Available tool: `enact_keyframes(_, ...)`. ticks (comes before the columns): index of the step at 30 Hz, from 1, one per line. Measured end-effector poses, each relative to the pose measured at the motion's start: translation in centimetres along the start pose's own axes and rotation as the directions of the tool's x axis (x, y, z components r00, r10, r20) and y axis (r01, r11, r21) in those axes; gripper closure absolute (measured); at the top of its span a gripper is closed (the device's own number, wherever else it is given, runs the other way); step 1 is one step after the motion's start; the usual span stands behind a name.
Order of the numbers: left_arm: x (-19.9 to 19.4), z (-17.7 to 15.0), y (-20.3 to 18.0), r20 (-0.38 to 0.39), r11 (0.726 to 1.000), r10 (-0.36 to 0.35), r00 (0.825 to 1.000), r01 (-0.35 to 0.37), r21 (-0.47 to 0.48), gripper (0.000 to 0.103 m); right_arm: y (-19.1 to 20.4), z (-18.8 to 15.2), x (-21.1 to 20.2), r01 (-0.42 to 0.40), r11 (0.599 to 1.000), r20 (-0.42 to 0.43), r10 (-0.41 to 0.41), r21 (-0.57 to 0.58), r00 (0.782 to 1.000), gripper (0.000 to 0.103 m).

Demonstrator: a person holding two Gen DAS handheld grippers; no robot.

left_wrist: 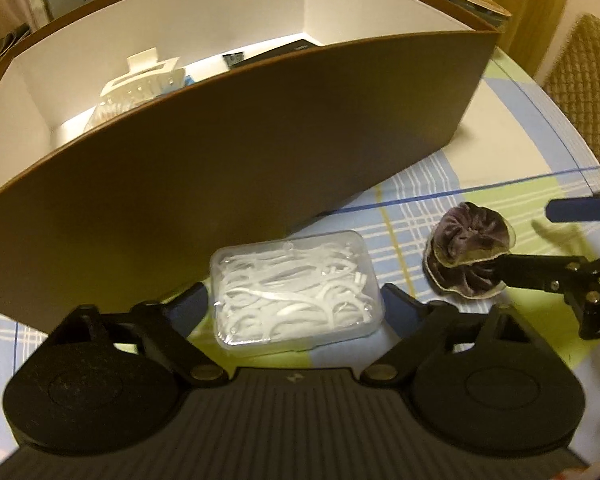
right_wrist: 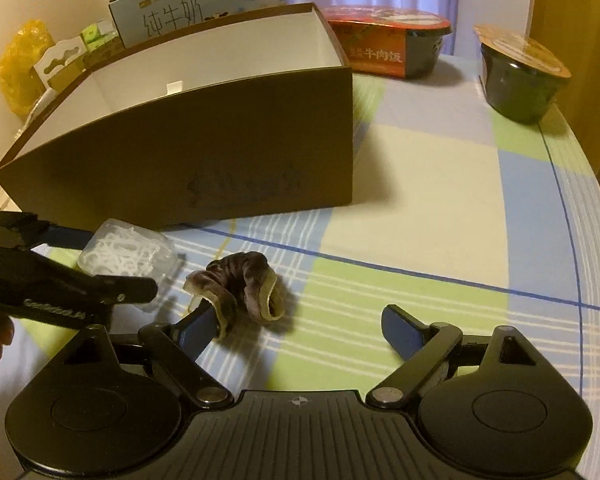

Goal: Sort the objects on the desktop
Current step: 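Lift the scrunchie with the right tool while the left tool approaches the floss-pick box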

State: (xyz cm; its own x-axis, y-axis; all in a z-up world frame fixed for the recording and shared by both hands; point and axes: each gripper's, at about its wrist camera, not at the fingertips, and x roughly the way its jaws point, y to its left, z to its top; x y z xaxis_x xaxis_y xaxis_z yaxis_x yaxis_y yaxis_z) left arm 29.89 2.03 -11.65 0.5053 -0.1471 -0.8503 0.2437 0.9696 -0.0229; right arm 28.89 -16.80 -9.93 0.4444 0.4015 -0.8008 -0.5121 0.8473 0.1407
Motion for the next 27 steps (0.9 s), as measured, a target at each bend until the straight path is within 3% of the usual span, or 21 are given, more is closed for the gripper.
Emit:
enact_keyframes(9,-1.6,-2.2,1.9,-0.002,1.000,0.023,1.000,-0.023,-0.017,0.017,2.0,0.3,0.9,-0.091,0.994,0.017,0.092,-0.063,0.996,0.016)
enact_keyframes(17,-3.6,-4.1,3.8,-0.035,0.996,0.060,0.998,-0.062,-0.068,0.017,4.2,-0.2,2.6,-0.068,0.981,-0.013,0.067,-0.184,0.998,0.019)
enact_keyframes(19,-4.0,-4.4,3.8,-0.032,0.996,0.063,0.998,-0.065,-0.068,0.017,4.5,-0.4,3.0,-0.058,0.977,-0.023,0.055,-0.205,0.998,0.040)
enact_keyframes(23,-4.8,-4.7,3.7,-0.026,0.995,0.064,0.998,-0.066,-0.069,0.017,4.5,-1.0,3.4,-0.042,0.977,-0.035,0.036,-0.207,0.999,0.056)
enact_keyframes(25,-5.1,-4.8,3.6,-0.022,0.995,0.066,0.998,-0.067,-0.067,0.017,4.6,-1.0,3.3,-0.045,0.979,-0.038,0.038,-0.198,0.999,0.077)
enact_keyframes(27,-5.4,-4.8,3.4,-0.018,0.996,0.066,0.998,-0.067,-0.065,0.017,4.5,-0.9,3.1,-0.048,0.982,-0.040,0.041,-0.181,0.998,0.081)
